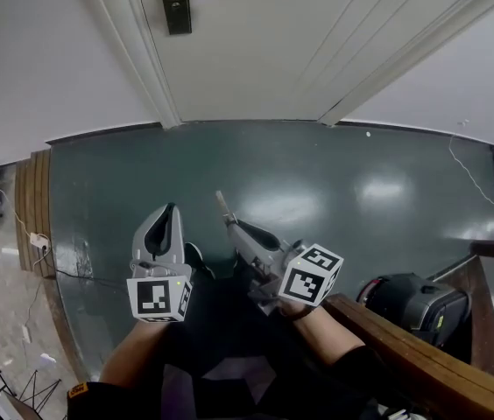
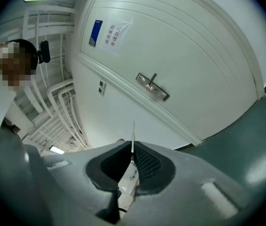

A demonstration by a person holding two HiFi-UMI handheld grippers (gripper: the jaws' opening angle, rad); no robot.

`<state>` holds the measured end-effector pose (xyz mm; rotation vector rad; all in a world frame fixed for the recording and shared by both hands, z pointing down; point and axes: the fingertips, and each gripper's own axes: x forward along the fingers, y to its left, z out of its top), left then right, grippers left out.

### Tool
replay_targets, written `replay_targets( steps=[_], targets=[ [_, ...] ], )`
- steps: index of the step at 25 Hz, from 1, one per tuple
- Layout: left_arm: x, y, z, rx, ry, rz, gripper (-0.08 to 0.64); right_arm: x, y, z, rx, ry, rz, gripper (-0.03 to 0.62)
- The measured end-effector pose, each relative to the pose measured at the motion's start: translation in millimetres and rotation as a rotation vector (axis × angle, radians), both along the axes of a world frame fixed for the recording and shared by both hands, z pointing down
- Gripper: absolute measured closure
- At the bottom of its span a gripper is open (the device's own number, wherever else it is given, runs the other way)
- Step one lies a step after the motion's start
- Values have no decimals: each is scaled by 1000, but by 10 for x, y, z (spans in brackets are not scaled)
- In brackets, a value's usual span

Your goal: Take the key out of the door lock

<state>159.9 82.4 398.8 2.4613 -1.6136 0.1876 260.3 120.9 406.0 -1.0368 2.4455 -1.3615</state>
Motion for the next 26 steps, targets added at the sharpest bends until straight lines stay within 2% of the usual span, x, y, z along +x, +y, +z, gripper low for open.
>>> replay_targets(
  steps=[6,26],
  targets=[
    [12,-20,-53,3,0,0,548,54,-25,9,1,1,28,580],
    [-258,18,-24,22,-23,-7,548,-171,-31,-27,9,4,42,580]
  ],
)
